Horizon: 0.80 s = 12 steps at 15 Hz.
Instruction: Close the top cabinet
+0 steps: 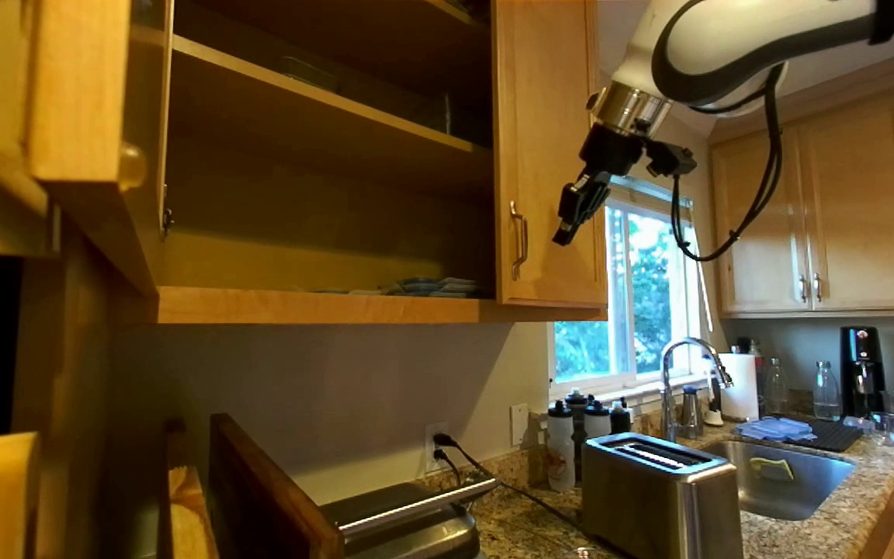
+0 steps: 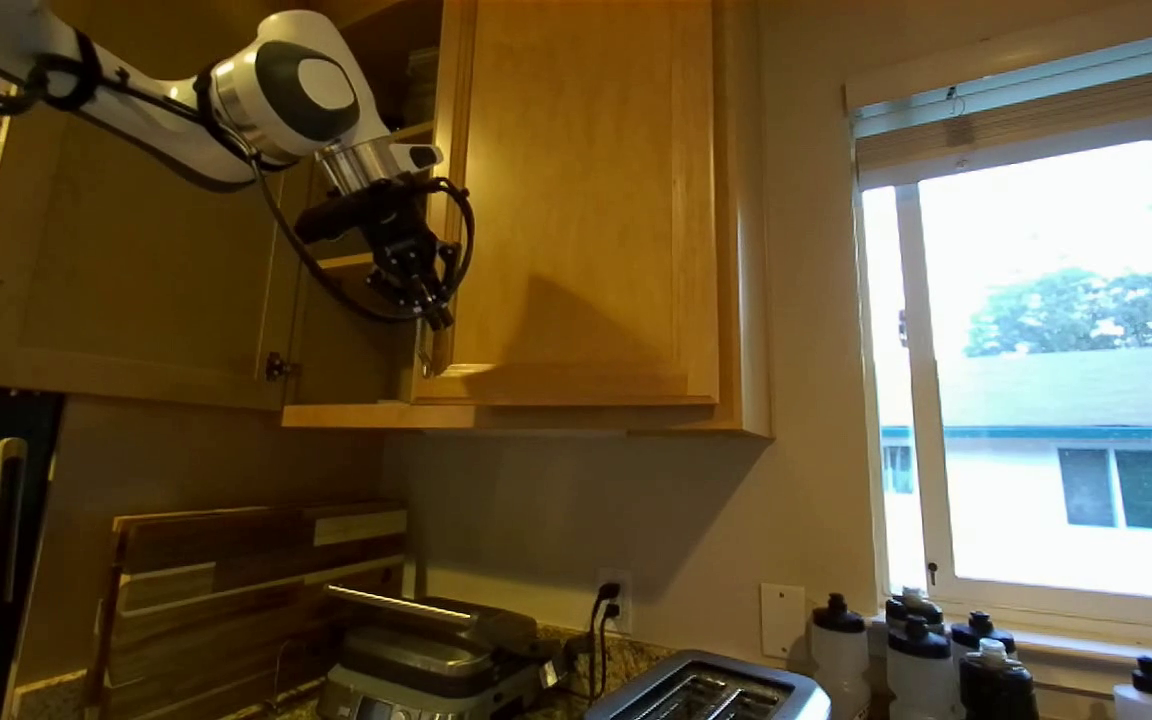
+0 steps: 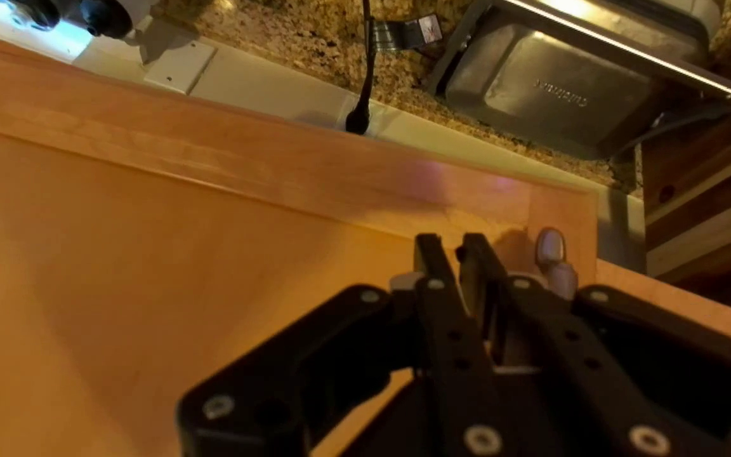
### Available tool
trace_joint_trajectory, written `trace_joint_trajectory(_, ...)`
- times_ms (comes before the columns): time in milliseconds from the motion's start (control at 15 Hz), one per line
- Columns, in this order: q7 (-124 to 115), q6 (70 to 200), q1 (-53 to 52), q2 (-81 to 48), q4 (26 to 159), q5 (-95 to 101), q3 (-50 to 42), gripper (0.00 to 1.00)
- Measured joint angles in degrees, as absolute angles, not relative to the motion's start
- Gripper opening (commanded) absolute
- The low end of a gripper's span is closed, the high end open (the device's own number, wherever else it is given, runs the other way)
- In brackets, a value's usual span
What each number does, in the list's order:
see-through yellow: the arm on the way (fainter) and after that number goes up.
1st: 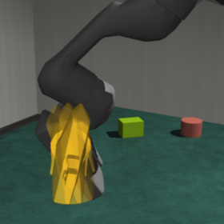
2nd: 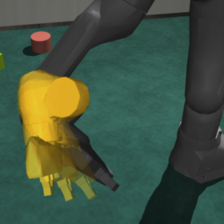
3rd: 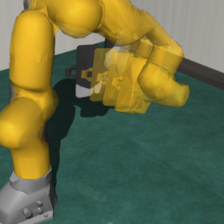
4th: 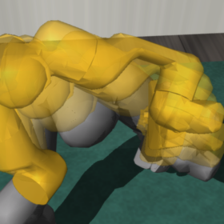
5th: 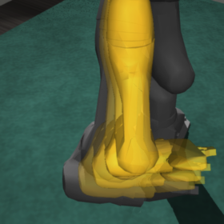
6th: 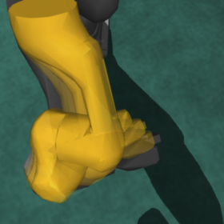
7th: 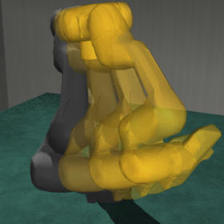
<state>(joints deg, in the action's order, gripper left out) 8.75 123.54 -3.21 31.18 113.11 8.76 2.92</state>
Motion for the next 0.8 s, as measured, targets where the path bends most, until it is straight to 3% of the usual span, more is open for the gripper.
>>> trace_joint_trajectory(800,8.7,126.0,-4.5,16.0,98.2,7.1,4.9,0.03)
